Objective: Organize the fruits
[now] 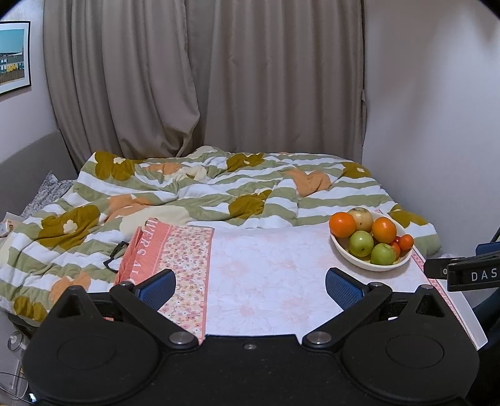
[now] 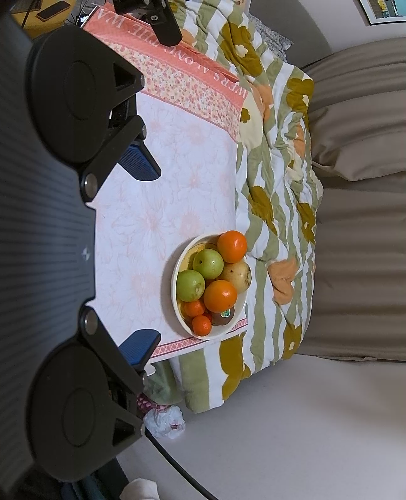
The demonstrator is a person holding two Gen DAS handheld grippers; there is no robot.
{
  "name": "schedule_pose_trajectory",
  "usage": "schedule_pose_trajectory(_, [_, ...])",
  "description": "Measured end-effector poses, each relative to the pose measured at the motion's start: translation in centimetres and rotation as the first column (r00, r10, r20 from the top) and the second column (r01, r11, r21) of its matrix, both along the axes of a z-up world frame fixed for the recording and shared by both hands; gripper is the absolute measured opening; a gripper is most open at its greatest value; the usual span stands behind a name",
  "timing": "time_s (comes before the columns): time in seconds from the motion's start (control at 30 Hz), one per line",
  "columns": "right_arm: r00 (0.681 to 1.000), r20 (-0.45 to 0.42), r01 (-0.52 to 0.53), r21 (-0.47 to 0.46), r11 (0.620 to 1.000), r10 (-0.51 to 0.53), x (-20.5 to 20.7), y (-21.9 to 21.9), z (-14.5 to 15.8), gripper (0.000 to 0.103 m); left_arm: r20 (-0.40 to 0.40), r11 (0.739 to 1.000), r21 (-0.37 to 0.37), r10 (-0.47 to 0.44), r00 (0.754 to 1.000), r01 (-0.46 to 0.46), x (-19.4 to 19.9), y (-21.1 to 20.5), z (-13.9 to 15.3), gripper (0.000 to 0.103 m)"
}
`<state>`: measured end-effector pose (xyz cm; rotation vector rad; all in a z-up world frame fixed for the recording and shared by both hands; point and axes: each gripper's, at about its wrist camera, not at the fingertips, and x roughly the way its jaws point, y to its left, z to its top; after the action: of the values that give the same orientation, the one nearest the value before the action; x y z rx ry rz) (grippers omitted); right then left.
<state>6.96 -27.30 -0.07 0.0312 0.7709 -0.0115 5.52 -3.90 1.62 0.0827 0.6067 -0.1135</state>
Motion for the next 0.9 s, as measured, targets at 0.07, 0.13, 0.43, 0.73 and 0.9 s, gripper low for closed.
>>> schedule_pose_trajectory(0.07, [1.0, -0.001, -0.001, 0.0, 1.0, 0.001, 0.0, 0.1, 0.0, 0.103, -0.001, 1.0, -0.001, 0.002, 1.0, -0.002, 0.0, 0.1, -0.1, 0.103])
schedule_pose_trajectory(0.13, [1.0, -0.003, -0.003, 0.0, 1.0, 0.003, 0.0, 0.4, 0.0, 0.103, -0.003, 1.0, -0.002, 0.004, 1.0, -0.004, 0.0, 0.1, -0.1, 0.103])
schedule_pose_trajectory(0.43, [1.0, -0.003, -0.006, 0.004, 1.0, 0.006, 0.2, 0.9, 0.0, 0.103, -0.001, 1.0, 0.008, 0.011, 1.0, -0.011, 0.1, 0.3, -0.1, 0.103])
schedule_pose_trajectory(0.73, [1.0, -0.005, -0.006, 0.005, 1.0, 0.006, 0.3, 0.9, 0.0, 0.103, 0.006, 1.0, -0.003, 0.029, 1.0, -0.029, 0.1, 0.8, -0.1, 0.103])
schedule_pose_trajectory(0.9, [1.0, -0.006, -0.008, 0.006, 1.0, 0.008, 0.3, 1.0, -0.1, 0.103, 0.011, 0.999, 0.008, 0.046, 0.999, -0.046, 0.4, 0.9, -0.3, 0.103])
